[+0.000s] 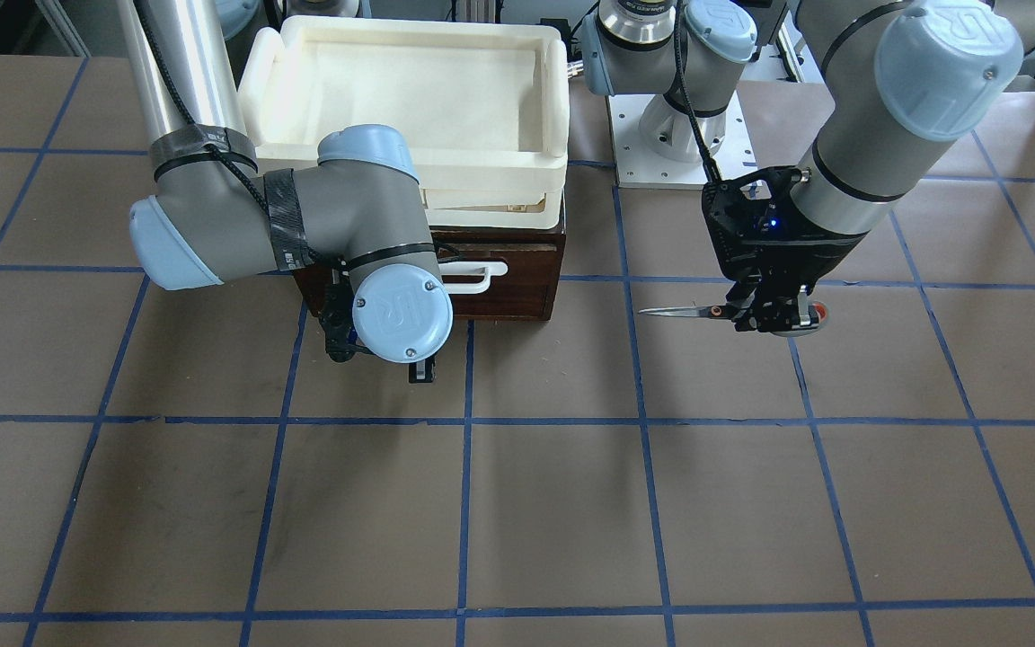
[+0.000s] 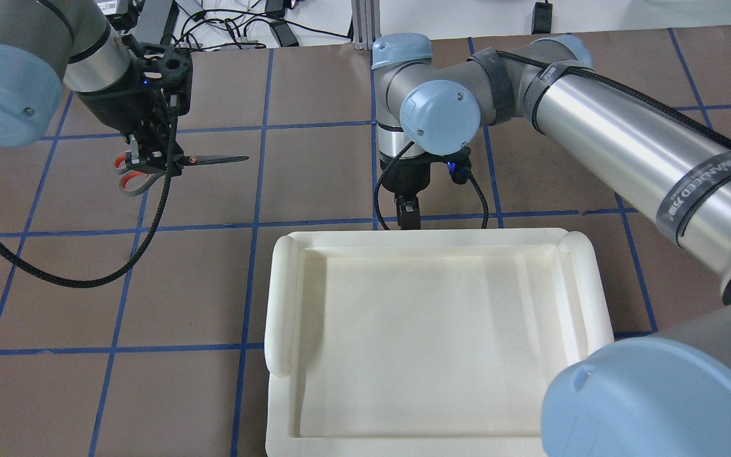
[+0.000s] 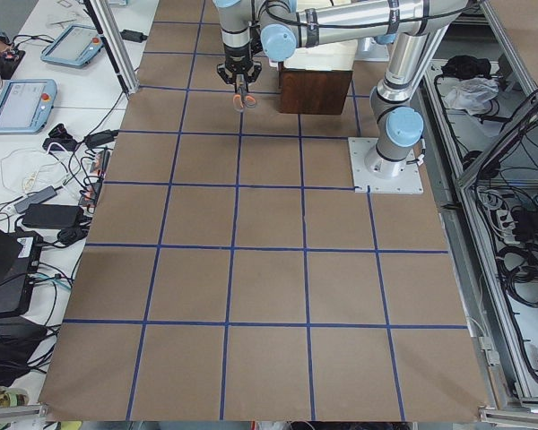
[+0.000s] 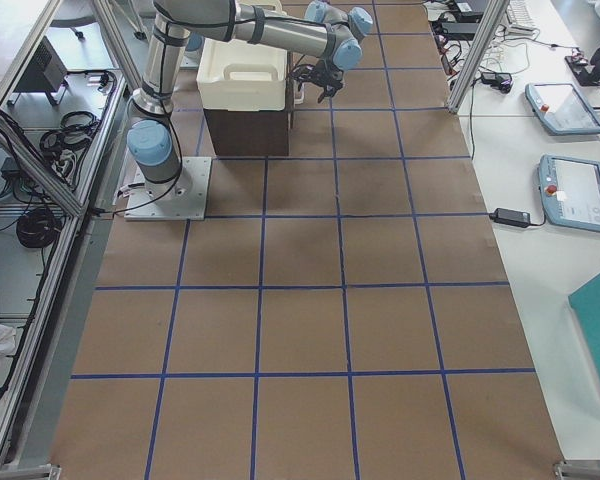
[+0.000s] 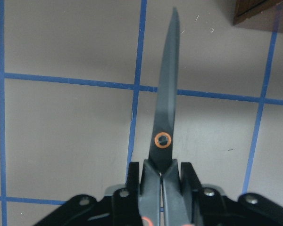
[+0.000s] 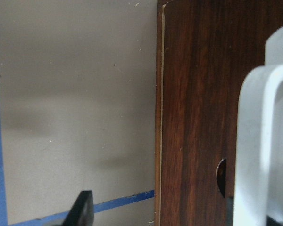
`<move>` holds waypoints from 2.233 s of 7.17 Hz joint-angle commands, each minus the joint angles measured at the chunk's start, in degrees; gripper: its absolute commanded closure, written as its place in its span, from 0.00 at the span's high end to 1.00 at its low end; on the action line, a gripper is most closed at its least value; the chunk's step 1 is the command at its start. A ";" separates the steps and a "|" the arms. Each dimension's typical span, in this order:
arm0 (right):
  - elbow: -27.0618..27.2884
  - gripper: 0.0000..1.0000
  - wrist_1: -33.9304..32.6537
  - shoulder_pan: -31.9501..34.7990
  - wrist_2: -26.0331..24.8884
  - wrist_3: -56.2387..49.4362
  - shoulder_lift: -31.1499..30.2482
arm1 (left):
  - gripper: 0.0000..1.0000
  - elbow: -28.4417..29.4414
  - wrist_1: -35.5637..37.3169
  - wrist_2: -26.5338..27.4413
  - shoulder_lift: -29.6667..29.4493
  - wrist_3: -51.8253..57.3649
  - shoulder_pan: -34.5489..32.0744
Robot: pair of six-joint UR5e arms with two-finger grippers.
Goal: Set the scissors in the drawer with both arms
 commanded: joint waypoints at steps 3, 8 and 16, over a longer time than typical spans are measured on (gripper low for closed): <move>-0.43 1.00 -5.23 -0.06 -1.09 -4.40 -0.10 | 0.00 -0.09 -0.04 0.00 0.20 -0.04 -0.04; -2.80 1.00 -5.59 -0.59 -2.77 -7.56 0.08 | 0.00 -0.09 -0.13 0.00 0.20 -0.04 -0.04; -7.45 1.00 -6.12 -0.85 -4.00 -13.98 2.89 | 0.00 -0.09 -0.48 -0.09 0.47 -0.05 -0.05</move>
